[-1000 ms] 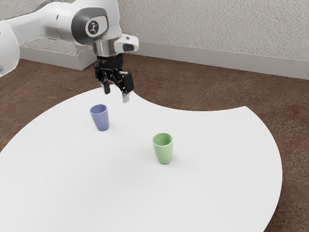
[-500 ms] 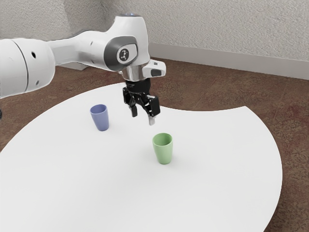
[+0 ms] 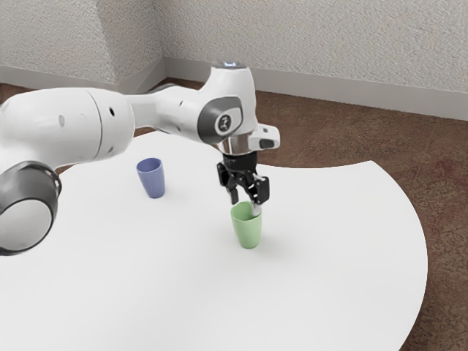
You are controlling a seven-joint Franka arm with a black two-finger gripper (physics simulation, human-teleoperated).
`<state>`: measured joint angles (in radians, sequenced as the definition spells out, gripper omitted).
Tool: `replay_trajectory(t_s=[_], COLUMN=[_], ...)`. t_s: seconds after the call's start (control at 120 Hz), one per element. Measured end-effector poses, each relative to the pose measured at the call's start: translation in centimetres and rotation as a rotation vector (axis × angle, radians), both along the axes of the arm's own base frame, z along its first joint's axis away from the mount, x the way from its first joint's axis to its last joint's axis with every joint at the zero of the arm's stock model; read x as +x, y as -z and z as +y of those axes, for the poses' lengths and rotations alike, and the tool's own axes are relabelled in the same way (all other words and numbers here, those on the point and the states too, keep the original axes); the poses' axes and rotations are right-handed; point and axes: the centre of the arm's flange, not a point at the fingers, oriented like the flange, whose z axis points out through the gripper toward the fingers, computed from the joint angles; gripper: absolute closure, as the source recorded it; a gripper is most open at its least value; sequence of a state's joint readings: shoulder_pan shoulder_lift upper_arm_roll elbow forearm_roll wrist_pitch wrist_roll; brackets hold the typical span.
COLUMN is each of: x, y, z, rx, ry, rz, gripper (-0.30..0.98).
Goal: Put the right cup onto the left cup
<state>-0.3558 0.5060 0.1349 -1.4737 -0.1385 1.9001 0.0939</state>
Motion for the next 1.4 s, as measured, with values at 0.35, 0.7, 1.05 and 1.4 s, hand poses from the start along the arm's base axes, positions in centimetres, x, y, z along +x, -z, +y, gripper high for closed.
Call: replay_trajectory(t_s=[0.35, 0.7, 1.05, 1.4], x=[2.9, 3.2, 3.4, 3.4], y=[5.0, 7.5, 7.1, 3.6], z=[-0.3, -0.2, -0.2, 0.9], rx=[0.005, 0.002, 0.003, 0.012], ry=[-0.007, -0.017, -0.022, -0.037], rz=[0.014, 0.036, 0.027, -0.018], gripper=[0.22, 0.39, 0.72, 0.77])
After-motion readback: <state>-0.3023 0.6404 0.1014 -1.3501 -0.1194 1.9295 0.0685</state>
